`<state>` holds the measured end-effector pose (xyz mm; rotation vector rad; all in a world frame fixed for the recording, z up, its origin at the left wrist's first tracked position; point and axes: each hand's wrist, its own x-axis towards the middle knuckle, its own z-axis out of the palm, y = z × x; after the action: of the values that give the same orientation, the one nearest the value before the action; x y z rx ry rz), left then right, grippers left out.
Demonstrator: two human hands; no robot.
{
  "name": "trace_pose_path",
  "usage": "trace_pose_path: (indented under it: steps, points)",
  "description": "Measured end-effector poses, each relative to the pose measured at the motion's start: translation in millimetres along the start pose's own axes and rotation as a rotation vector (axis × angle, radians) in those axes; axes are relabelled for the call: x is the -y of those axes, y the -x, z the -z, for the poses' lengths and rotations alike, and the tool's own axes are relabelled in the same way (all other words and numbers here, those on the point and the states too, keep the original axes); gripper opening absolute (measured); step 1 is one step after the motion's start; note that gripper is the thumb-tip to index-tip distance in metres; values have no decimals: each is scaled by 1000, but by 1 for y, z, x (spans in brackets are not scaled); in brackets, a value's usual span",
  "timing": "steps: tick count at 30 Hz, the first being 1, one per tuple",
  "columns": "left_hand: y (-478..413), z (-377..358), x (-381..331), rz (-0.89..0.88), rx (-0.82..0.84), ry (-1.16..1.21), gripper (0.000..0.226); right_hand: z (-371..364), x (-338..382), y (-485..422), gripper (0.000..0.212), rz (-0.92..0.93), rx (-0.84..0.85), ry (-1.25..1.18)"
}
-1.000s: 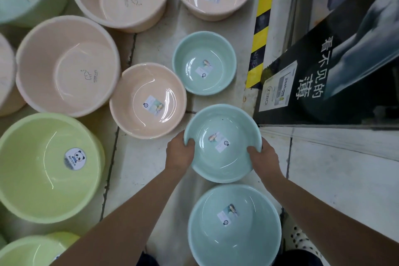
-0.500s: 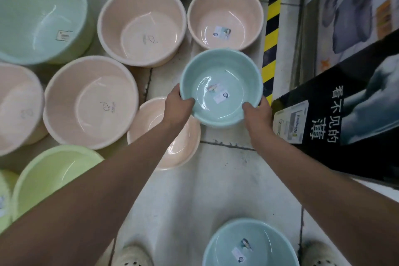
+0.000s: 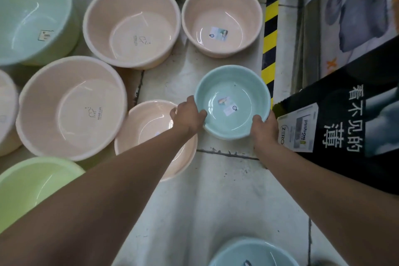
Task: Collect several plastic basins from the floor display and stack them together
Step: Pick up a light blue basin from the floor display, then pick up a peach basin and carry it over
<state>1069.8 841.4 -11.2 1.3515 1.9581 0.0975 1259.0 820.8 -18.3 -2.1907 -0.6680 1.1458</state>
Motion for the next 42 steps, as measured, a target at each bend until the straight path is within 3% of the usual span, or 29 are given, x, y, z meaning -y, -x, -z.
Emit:
trace_pose_path:
  steps: [5, 8, 10, 13, 15, 17, 21, 23, 30, 34, 38, 42]
  points:
    - [-2, -16, -4, 23, -19, 43, 40, 3, -10, -10, 45, -93, 82, -29]
    - [3, -9, -4, 17, -38, 101, 41, 9, -1, 0, 33, -191, 107, -62]
    - [16, 3, 3, -15, -111, 204, 43, 13, 5, 26, 51, -284, 143, -49]
    - [44, 33, 33, -10, -257, 348, 39, 12, 4, 81, 61, -304, 314, 165]
    - [62, 48, 65, 88, -301, 353, 38, 4, 0, 111, 76, -263, 491, 409]
    - [79, 56, 98, 198, -356, 314, 41, -11, -9, 125, 91, -160, 553, 546]
    - [106, 54, 144, 418, -395, 324, 42, -51, -9, 133, 80, -50, 527, 557]
    - [109, 45, 165, 448, -398, 340, 48, -70, -18, 128, 78, -69, 506, 575]
    - [121, 17, 196, 432, -100, 567, 57, -82, -63, 127, 36, -176, 439, 318]
    - [159, 18, 186, 423, -122, 752, 59, -48, -70, 155, 50, -237, 502, 73]
    - [217, 38, 159, 371, -112, 972, 68, 2, -55, 196, 51, -233, 460, 50]
    - [278, 70, 121, 351, -33, 935, 63, 71, -27, 253, 49, -266, 363, 19]
